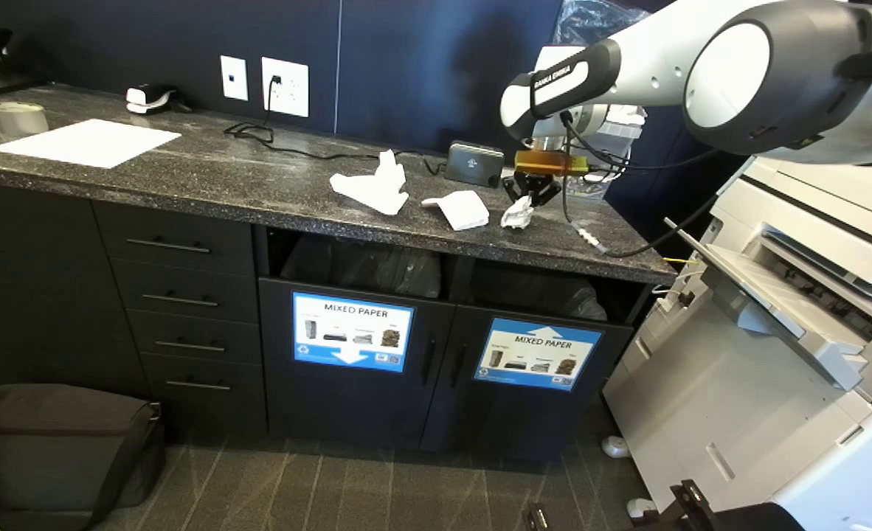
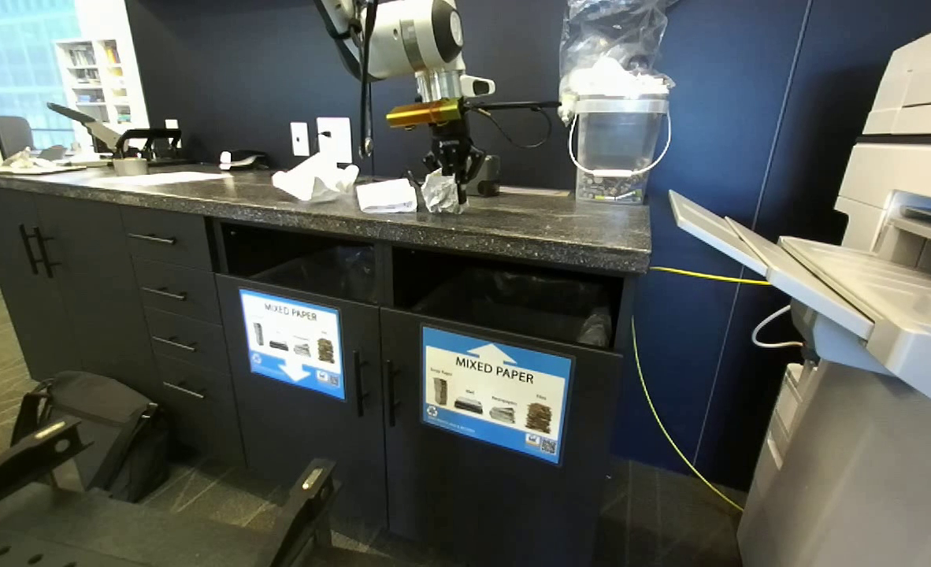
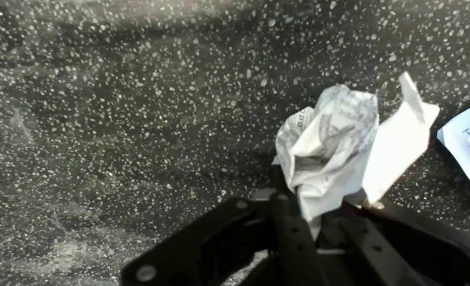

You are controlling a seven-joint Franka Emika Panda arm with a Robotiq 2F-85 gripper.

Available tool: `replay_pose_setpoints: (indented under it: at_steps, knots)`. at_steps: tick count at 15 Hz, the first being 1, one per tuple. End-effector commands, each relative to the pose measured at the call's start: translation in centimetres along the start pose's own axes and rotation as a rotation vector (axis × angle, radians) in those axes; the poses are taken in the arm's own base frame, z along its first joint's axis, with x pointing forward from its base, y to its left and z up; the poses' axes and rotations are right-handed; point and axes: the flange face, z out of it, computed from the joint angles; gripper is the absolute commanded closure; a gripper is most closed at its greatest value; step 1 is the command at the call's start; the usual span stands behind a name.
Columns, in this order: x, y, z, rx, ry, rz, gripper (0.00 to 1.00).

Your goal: Put one white paper inside the bin on the right

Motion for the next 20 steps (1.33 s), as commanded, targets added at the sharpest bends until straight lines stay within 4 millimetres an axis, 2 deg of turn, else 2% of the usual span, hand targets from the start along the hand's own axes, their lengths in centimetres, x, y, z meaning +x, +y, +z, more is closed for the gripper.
replay_pose_setpoints:
  at_steps: [1,5,10,17,20]
  knots:
    - [0.0,0.8,-0.3,0.005,-0.020,0.012,0.86]
    - [-1.8,0.7,-0.4,0.016,-0.059,0.004,0.86]
    - [-6.2,0.3,-1.0,0.028,-0.116,-0.061,0.88]
    - [-12.9,-0.3,-1.2,0.051,-0.120,-0.124,0.88]
    - [-16.7,-0.5,-0.9,0.065,-0.129,-0.151,0.88]
